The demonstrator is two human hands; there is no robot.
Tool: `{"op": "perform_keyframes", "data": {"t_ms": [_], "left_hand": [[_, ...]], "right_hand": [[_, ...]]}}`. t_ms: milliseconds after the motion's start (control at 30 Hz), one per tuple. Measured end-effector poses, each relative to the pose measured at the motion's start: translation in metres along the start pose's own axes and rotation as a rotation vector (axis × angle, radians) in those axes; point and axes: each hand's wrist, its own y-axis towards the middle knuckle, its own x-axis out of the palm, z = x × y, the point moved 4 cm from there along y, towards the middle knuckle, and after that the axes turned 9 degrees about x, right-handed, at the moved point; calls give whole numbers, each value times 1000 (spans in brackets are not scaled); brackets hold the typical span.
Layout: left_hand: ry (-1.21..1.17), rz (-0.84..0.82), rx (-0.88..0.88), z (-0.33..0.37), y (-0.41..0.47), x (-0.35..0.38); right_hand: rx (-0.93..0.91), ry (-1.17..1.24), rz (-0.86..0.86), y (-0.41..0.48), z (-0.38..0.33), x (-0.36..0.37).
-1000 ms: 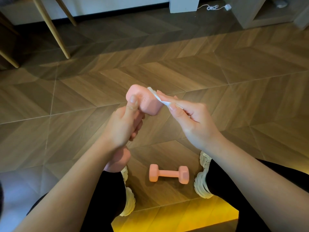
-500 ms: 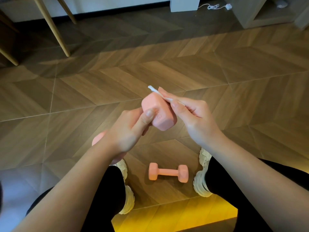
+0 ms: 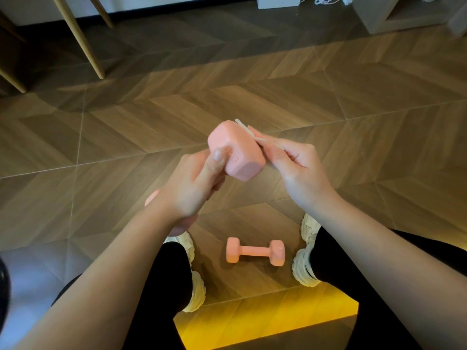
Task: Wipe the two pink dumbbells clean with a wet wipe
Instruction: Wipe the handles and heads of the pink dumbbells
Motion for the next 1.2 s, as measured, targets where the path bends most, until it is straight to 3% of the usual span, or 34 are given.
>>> {"op": "perform_keyframes", "data": {"t_ms": [167,600,767,933,1067,1200], "left_hand": [[238,-119,-2,-5,1,2],[141,76,-67,-5,9,-8],[92,-15,17,-7,4,-2],[513,-234,100,-7,8,1],[861,-376,161,-7,11,0],[1010,-487,189,-10,10,1]], "right_hand": [[-56,-62,-21,-4,-8,4],[-91,-158,-14,-13,-2,-2],[32,-68,-20,-7,9,-5],[127,7,-87,1,5,-5],[409,57,-276,1,10,-8],[632,17,-414,-6,25,-3]]}}
